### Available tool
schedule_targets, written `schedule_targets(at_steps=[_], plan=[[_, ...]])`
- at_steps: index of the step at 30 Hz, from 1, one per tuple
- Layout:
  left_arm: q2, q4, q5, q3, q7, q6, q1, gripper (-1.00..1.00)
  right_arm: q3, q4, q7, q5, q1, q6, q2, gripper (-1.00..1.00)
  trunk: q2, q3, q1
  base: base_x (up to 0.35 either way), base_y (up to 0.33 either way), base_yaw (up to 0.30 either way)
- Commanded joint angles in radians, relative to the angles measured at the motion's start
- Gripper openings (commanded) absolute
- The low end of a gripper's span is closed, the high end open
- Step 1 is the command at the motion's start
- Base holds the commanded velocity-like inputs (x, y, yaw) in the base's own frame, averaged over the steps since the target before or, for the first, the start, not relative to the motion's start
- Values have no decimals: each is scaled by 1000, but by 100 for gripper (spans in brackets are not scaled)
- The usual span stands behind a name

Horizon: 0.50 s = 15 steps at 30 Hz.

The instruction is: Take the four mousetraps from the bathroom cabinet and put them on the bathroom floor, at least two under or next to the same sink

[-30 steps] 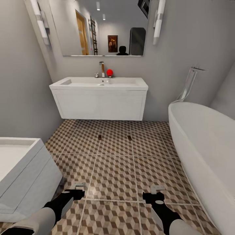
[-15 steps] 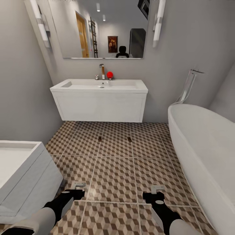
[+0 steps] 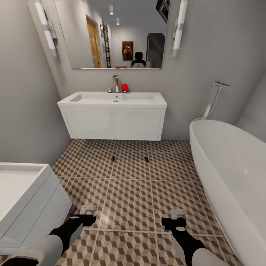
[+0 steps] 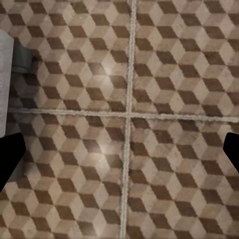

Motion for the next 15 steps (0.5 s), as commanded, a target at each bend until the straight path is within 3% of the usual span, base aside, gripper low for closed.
schedule_targets(at_steps=[1, 15], plan=[[1, -2, 9, -8, 5, 6, 0, 100, -5, 1, -3, 10, -1, -2, 1, 100, 7, 2, -4, 0, 0, 0], [1, 0, 10, -4, 5, 6, 0, 100, -5, 1, -4, 10, -1, -2, 3, 100, 105, 46, -58, 0, 0, 0]])
